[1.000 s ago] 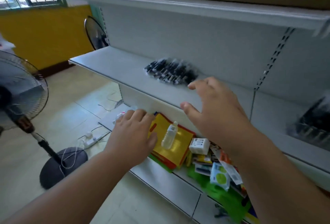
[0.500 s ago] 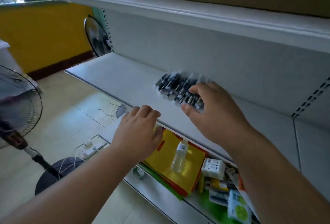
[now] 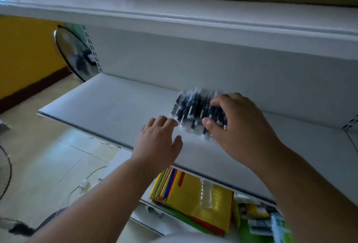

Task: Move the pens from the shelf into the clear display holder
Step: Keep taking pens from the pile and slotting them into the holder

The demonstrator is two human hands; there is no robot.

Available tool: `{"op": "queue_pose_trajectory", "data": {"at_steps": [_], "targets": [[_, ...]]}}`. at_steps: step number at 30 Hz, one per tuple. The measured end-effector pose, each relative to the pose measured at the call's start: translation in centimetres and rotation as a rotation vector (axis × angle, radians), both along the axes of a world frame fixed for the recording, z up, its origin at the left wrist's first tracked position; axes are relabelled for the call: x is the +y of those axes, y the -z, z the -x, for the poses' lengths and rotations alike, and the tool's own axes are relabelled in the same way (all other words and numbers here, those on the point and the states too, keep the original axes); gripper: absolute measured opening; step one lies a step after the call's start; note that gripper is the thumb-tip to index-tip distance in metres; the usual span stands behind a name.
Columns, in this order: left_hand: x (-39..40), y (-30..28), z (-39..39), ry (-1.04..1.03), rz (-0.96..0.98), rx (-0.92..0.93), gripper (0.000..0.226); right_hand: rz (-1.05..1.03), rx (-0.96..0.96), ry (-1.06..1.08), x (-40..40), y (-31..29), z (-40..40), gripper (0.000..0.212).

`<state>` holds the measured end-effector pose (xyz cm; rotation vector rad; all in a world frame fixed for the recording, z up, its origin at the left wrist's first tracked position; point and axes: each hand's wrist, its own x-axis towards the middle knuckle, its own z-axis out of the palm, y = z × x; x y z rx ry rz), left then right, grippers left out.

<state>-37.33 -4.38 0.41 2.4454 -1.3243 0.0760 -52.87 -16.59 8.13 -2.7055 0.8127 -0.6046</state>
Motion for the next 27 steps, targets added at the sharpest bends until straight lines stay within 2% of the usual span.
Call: {"op": "queue_pose_trajectory", "data": {"at_steps": [5, 13, 18, 21, 27], "targets": [[-2.9, 0.5, -5.9, 0.049, 0.005, 0.047, 0.04, -0.024, 0.005, 0.195, 0.4, 1.5, -2.1, 0.04], [-5.9, 0.9, -11.0, 0.21, -0.118, 0.024, 0.067, -0.067, 0.017, 0.414, 2.4, 2.9, -5.0, 0.041], [-6.3, 1.0, -11.8, 0.242, -0.085, 0.121, 0.047, -0.071, 0.026, 0.478, 2.7, 2.7, -5.4, 0.041], [-6.4, 0.9, -12.2, 0.229, -0.101, 0.15, 0.043, -0.06, 0.022, 0.486, 2.6, 2.4, -5.6, 0.041], [-8.3, 0.0, -12.7, 0.174, -0.208, 0.073, 0.026, -0.064, 0.005, 0.471, 1.9, 2.5, -6.2, 0.04]]}}
